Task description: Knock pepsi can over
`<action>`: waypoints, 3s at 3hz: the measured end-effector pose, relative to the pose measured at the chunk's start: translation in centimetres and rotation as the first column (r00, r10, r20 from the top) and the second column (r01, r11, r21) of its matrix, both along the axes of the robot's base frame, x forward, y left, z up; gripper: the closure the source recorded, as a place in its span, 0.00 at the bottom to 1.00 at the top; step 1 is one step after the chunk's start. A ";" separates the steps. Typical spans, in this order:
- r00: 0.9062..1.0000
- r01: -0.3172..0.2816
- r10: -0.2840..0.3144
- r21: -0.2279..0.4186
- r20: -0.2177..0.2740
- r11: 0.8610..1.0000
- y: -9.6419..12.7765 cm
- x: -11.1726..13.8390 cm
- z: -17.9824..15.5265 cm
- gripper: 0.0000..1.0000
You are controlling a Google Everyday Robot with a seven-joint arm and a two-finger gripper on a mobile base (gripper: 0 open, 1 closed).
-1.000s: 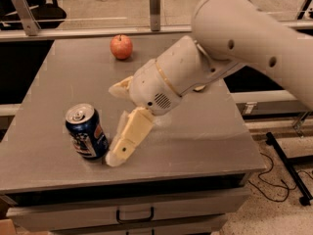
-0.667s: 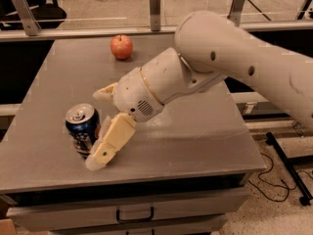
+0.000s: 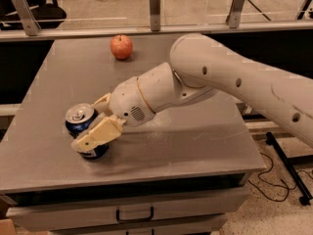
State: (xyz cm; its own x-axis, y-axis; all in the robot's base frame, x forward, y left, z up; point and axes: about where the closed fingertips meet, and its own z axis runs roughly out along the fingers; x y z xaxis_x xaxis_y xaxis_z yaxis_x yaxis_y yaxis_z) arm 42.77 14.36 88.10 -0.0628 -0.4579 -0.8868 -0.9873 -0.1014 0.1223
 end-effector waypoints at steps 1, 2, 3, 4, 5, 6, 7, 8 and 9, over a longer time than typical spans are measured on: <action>0.999 0.047 -0.046 0.025 -0.011 0.999 -0.6 1.7 0.5 0.65; 0.994 0.102 -0.103 0.026 0.033 0.994 -2.7 4.7 2.5 0.87; 0.981 0.147 -0.139 -0.048 0.133 0.988 -5.7 8.1 5.4 1.00; 0.970 0.144 -0.092 -0.226 0.224 0.964 -8.2 9.3 5.5 1.00; 0.960 0.102 0.025 -0.431 0.278 0.897 -10.3 8.3 3.4 1.00; 0.954 0.094 0.089 -0.566 0.286 0.819 -11.6 7.5 1.2 1.00; 0.957 0.115 0.092 -0.651 0.276 0.750 -11.4 8.1 -0.3 0.81; 0.962 0.142 0.067 -0.693 0.266 0.707 -10.2 8.9 -1.0 0.59; 0.965 0.167 0.035 -0.714 0.260 0.680 -9.0 9.9 -1.3 0.35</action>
Offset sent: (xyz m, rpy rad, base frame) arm 0.0982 -0.0646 0.0597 0.0294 -0.1091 -0.2004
